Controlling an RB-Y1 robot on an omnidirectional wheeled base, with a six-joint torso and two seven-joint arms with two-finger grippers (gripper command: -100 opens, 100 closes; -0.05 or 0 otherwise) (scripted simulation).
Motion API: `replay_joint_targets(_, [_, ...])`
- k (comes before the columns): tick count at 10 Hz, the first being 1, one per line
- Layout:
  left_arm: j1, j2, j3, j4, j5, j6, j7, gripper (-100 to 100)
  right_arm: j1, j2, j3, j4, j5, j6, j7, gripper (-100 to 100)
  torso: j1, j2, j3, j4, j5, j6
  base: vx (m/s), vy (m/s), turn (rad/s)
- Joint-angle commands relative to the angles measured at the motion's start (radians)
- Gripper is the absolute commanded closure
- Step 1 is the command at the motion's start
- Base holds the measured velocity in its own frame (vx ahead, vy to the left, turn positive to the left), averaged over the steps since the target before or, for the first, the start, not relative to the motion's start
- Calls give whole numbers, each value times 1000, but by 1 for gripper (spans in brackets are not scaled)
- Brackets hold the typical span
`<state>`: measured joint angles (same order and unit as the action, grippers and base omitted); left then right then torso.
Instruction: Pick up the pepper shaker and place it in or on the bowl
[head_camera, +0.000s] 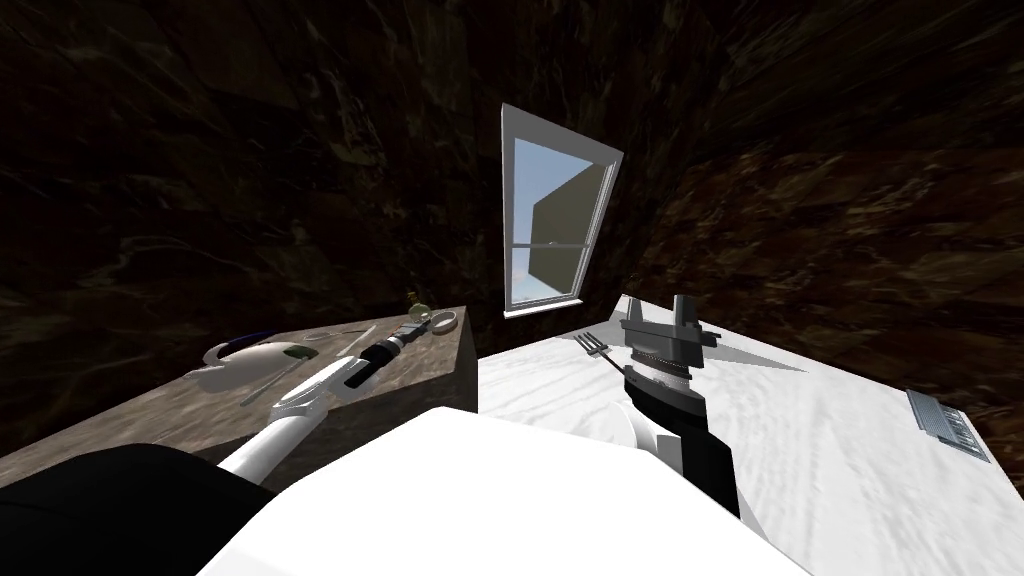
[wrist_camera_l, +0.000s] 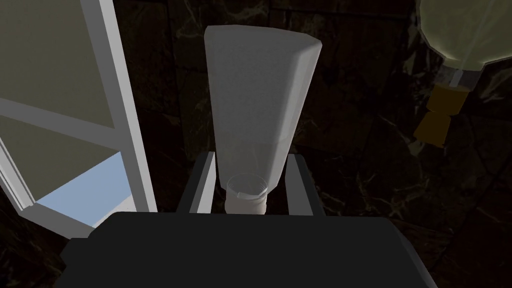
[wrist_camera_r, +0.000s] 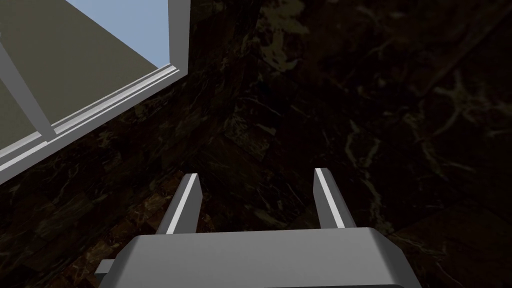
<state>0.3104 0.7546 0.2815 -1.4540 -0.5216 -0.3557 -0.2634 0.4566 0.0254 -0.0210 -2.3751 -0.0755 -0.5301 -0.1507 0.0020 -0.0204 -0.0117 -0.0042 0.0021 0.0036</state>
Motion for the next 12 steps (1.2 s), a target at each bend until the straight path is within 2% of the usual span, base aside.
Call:
replay_joint_targets(1, [13, -4, 7, -6, 18, 14, 7, 100, 0, 0, 0, 0, 0, 0, 0, 0, 0, 0, 0, 0, 0, 0, 188, 85, -125])
replay_joint_targets(4, [42, -12, 18, -20, 50, 39, 20, 100, 0, 0, 0, 0, 0, 0, 0, 0, -3, 5, 3, 1, 0, -1, 162, 90, -128])
replay_joint_targets(6, [41, -16, 17, -17, 51, 37, 19, 100, 0, 0, 0, 0, 0, 0, 0, 0, 0, 4, 2, 1, 0, -1, 114, 94, -71])
replay_joint_targets(7, [40, -16, 18, -18, 52, 38, 20, -100, 0, 0, 0, 0, 0, 0, 0, 0, -4, 10, 5, 1, 0, -2, 0, 0, 0])
replay_joint_targets(11, [40, -16, 18, -18, 52, 38, 20, -100, 0, 0, 0, 0, 0, 0, 0, 0, -9, 17, 9, 3, -2, -2, 0, 0, 0])
replay_joint_targets(12, [40, -16, 18, -18, 52, 38, 20, 0, 0, 0, 0, 0, 0, 0, 0, 0, -9, 17, 9, 3, -2, -2, 0, 0, 0])
